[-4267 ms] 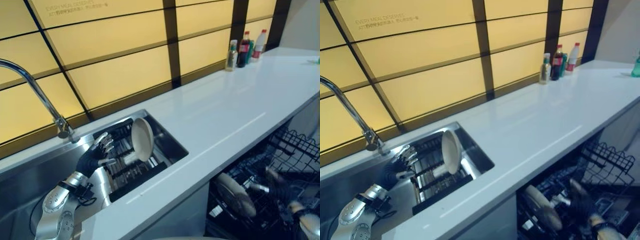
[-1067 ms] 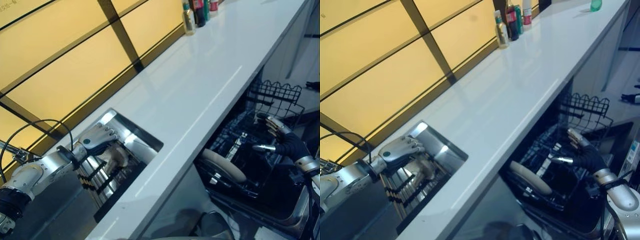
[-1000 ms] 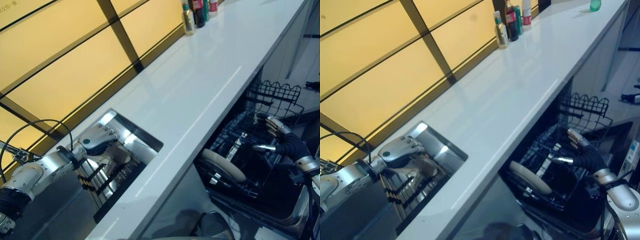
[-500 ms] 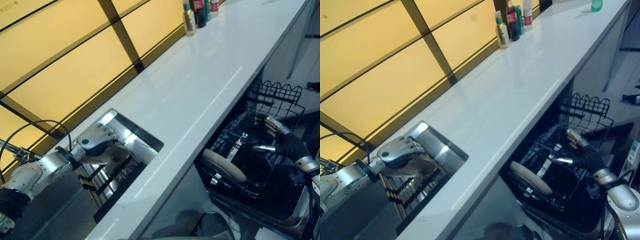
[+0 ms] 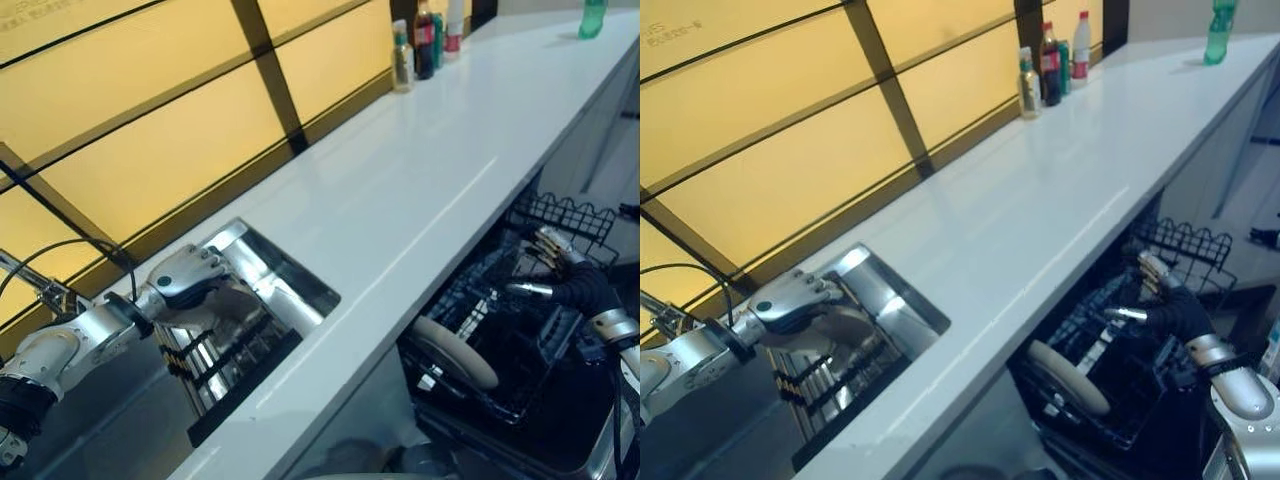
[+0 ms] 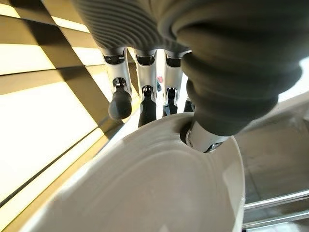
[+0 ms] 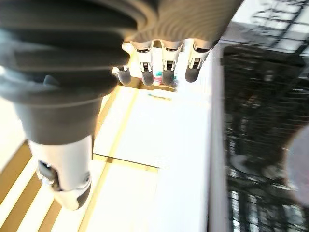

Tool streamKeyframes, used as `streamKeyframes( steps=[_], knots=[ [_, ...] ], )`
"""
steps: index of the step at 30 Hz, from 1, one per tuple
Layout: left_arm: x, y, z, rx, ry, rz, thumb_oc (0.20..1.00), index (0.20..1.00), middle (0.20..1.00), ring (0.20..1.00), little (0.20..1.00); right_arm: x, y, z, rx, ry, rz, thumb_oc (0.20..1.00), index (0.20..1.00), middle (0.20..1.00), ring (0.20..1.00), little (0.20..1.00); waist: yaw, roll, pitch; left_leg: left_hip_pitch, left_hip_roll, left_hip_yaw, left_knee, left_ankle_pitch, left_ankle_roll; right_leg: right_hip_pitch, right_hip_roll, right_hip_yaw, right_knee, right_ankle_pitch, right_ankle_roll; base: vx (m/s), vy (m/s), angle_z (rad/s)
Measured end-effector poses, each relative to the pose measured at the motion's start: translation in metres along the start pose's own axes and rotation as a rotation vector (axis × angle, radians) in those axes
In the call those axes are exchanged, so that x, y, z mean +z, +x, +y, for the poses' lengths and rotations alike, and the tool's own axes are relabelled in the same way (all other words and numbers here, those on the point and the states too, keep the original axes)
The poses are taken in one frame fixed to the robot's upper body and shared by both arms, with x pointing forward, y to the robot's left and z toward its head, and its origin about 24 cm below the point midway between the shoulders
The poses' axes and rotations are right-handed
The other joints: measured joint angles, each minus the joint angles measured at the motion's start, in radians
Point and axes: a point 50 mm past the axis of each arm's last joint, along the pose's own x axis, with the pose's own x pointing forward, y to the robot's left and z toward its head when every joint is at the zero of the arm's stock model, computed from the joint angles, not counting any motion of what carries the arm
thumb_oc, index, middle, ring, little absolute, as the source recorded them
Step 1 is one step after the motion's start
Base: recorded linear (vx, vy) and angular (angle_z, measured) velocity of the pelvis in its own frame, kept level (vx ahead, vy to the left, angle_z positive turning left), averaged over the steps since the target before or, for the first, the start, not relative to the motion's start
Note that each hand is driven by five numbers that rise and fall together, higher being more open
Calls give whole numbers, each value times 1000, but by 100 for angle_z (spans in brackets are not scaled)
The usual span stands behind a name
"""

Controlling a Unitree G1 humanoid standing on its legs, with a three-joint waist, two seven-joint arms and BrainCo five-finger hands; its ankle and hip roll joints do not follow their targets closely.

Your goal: Pick up plates and place into dishwasher.

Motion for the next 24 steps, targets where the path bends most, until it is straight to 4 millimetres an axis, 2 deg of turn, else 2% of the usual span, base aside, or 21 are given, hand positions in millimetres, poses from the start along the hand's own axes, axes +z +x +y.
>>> streamKeyframes(
  steps=[6,10,13,20,22,24],
  knots=[
    [-25,-8,14,170,36,127,200,200,200,200,200,8,8,4,-28,25,-71,1000,1000,1000,1000,1000,41,-25,-24,-20,17,-16,-2,5,-7,16,11,-22,-60,25,-6,-95,-15,10],
    [-40,-12,32,336,-38,237,200,200,200,200,200,23,20,6,-39,36,-178,1000,1000,1000,1000,1000,55,-40,-32,-20,24,-49,-2,6,-8,48,12,-52,-98,33,-10,-51,-5,20],
    [-44,-12,43,480,-129,304,200,200,200,200,200,38,32,6,-51,37,-269,1000,1000,1000,1000,1000,88,-41,-36,-21,30,-61,-2,6,-9,63,15,-64,-119,39,-10,-25,3,11],
    [-23,4,54,711,-410,320,200,200,200,200,200,58,49,20,-15,70,-375,1000,1000,1000,1000,1000,155,-59,-56,-23,35,-96,-2,5,-11,96,15,-96,-159,48,-17,-9,9,16],
    [-12,11,57,768,-526,311,200,200,200,200,200,62,55,28,-13,110,-404,1000,1000,1000,1000,1000,179,-68,-63,-25,35,-109,-2,5,-12,105,14,-107,-171,51,-18,-3,2,15],
    [-2,17,61,792,-608,277,200,200,200,200,200,67,61,39,11,146,-433,1000,1000,1000,1000,1000,182,-78,-68,-26,36,-117,-2,5,-12,118,15,-119,-192,57,-17,0,3,14]
  ],
)
